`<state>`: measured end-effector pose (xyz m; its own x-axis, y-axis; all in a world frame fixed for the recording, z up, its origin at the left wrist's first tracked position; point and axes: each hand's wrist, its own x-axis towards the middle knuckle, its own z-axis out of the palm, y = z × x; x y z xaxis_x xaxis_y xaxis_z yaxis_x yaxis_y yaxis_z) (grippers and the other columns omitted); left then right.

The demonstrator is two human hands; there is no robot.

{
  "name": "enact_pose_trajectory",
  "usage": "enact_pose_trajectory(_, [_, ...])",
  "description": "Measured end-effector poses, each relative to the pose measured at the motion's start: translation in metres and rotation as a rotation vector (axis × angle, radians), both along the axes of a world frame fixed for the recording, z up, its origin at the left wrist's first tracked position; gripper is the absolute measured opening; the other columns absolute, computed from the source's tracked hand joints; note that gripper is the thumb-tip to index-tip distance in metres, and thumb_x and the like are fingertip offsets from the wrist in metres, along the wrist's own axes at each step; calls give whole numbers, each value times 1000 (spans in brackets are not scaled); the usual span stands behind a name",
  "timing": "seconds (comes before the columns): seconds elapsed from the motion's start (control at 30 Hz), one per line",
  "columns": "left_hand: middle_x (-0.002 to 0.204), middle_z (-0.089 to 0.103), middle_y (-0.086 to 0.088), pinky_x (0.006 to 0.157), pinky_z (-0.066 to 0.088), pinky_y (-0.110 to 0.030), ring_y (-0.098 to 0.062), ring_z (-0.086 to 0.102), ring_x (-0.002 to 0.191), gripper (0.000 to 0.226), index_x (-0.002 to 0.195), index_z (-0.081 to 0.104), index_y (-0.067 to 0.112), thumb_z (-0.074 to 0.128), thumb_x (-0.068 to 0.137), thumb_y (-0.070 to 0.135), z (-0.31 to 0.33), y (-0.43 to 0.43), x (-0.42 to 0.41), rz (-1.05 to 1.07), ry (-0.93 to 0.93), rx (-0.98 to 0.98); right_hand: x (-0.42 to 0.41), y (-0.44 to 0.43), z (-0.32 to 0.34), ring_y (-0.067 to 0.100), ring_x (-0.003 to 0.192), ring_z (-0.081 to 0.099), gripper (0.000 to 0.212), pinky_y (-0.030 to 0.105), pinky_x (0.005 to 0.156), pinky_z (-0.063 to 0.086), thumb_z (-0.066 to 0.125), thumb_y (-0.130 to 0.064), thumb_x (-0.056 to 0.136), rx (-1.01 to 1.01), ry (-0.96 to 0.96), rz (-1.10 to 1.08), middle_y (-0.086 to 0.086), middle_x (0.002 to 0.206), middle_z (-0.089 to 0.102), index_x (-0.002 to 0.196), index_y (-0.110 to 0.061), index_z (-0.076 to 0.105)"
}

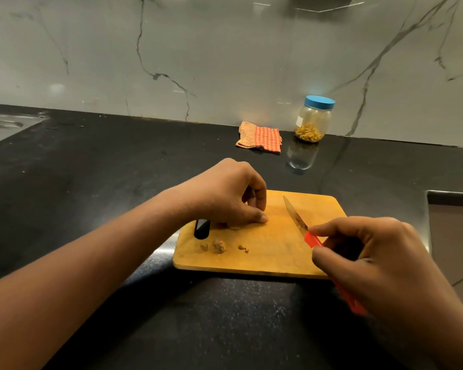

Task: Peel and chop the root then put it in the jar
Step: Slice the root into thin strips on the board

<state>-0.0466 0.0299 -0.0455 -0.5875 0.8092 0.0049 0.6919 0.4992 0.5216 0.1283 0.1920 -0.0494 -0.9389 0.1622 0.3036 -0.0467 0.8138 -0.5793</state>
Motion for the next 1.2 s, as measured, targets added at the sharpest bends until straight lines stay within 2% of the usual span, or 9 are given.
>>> enact_pose_trajectory(0.07, [93, 68, 10, 80, 58, -28, -8, 63, 89, 16, 94, 74, 27, 76, 81, 35, -2, 3, 1, 4, -2, 15, 1, 1, 0, 3, 65, 64, 19, 11, 55, 48, 74, -26, 68, 1, 2, -4, -14, 68, 69, 86, -33, 73])
enact_pose_trajectory(0.17, [100, 69, 15, 81, 55, -23, -4, 62, 94, 18, 98, 76, 28, 75, 81, 33, 4, -5, -6, -5, -16, -4, 1, 0, 0, 3, 61, 63, 20, 8, 49, 43, 73, -27, 68, -8, -13, -4, -16, 69, 68, 87, -30, 75])
enact_pose_trajectory(0.23, [102, 67, 17, 84, 55, -25, -3, 61, 96, 15, 96, 76, 29, 75, 81, 32, 6, -10, -10, -14, -16, -6, 2, -1, -1, 3, 62, 63, 20, 7, 49, 42, 73, -28, 67, -9, -26, -1, -17, 70, 68, 87, -30, 75])
enact_pose_trajectory(0.37, [102, 68, 15, 86, 57, -34, -5, 62, 96, 12, 92, 78, 31, 76, 81, 33, 1, -7, -10, -39, -18, -5, 3, -7, -2, 4, 65, 63, 20, 8, 50, 42, 71, -34, 66, -8, -34, 32, -17, 72, 68, 86, -32, 75])
enact_pose_trajectory(0.6, [97, 67, 16, 84, 58, -31, -4, 62, 93, 15, 92, 77, 28, 77, 79, 35, -4, -5, -10, 0, 4, 79, 0, -10, -1, 6, 66, 62, 23, 11, 49, 44, 68, -37, 66, -11, -30, 66, -15, 75, 68, 87, -31, 75])
enact_pose_trajectory(0.83, [98, 67, 18, 77, 59, -25, -4, 63, 91, 12, 94, 76, 31, 75, 82, 32, -8, -1, -8, -10, 1, 95, 0, -11, -2, 4, 70, 63, 28, 10, 53, 47, 68, -37, 65, -41, -39, 77, -7, 68, 68, 90, -29, 75])
enact_pose_trajectory(1.0, [98, 68, 16, 73, 56, -20, -5, 62, 90, 9, 90, 75, 33, 74, 82, 35, -10, 1, -6, -2, 17, 111, -1, -11, -1, 3, 68, 63, 25, 7, 50, 44, 69, -36, 66, -26, -46, 60, -18, 77, 67, 89, -29, 75])
enact_pose_trajectory(1.1, [97, 68, 16, 70, 53, -15, -4, 62, 89, 9, 91, 76, 31, 74, 83, 34, -11, 2, -5, -4, 26, 109, -1, -12, 1, 4, 67, 63, 25, 11, 51, 46, 68, -38, 65, -5, -46, 59, -17, 76, 68, 88, -31, 75])
enact_pose_trajectory(1.2, [99, 69, 14, 73, 53, -16, -5, 62, 89, 10, 93, 76, 30, 74, 84, 32, -10, 2, -5, -13, 26, 104, -1, -13, 2, 5, 67, 63, 25, 11, 51, 45, 67, -39, 65, -3, -49, 62, -19, 77, 67, 87, -31, 75])
